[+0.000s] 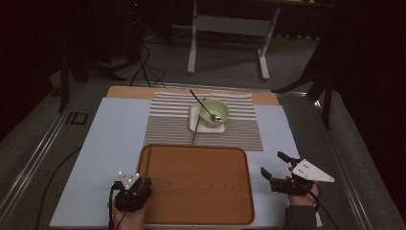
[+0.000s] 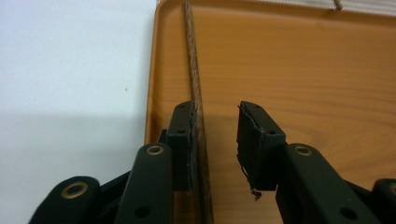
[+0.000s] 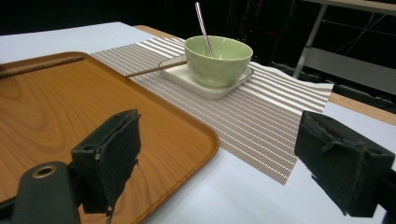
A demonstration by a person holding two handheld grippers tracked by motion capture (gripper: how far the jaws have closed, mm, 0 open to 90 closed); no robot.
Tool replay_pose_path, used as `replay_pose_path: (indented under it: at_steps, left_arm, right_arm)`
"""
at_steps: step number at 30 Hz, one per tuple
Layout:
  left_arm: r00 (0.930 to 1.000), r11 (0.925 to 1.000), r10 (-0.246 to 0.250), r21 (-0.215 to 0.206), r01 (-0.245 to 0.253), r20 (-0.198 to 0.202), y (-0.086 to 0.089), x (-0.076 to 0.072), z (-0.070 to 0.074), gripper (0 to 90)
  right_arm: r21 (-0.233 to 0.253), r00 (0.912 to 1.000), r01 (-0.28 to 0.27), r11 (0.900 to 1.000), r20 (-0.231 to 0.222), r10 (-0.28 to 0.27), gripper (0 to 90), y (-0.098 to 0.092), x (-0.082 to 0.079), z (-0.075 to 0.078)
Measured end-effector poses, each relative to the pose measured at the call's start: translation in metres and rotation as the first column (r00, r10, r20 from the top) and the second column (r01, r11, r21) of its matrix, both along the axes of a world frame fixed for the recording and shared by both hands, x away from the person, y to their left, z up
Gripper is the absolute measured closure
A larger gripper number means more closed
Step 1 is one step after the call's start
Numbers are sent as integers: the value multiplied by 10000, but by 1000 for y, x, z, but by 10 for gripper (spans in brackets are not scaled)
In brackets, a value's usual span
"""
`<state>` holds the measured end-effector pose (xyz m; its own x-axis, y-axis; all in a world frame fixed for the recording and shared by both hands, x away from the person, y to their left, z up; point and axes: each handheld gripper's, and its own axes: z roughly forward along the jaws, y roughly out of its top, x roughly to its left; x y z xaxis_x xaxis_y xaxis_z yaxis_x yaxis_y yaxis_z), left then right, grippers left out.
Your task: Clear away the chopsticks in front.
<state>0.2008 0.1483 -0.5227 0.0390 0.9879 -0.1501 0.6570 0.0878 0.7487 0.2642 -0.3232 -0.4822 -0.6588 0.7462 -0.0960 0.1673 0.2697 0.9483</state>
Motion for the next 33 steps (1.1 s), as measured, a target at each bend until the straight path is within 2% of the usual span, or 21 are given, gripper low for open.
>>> replay_pose_path:
  at_steps: [11,22,24,26,32,33]
  left_arm:
    - [9995,9999,-91,-125,95,313,-1,5,9,637]
    - [9974,9995,-292,-130,301,659,-2,20,24,633]
    - [9972,9979,-359,-505,393,655,-1,24,26,633]
    - [9964,9964,-426,-698,478,739,0,30,31,633]
    - [9938,9951,-571,-746,644,954,-1,41,41,629]
    - [9908,9920,-769,-909,872,1116,-1,46,44,629]
  right_arm:
    - [10,10000,30,10000,15,-30,139,0,0,0]
    - [15,10000,47,10000,23,-47,139,0,0,0]
    - [44,10000,76,10000,37,-76,139,-1,0,0]
    - [48,10000,77,10000,41,-77,139,0,0,0]
    - [65,9999,90,9999,45,-90,139,-1,0,0]
    - [68,9999,89,9999,48,-89,139,-1,0,0]
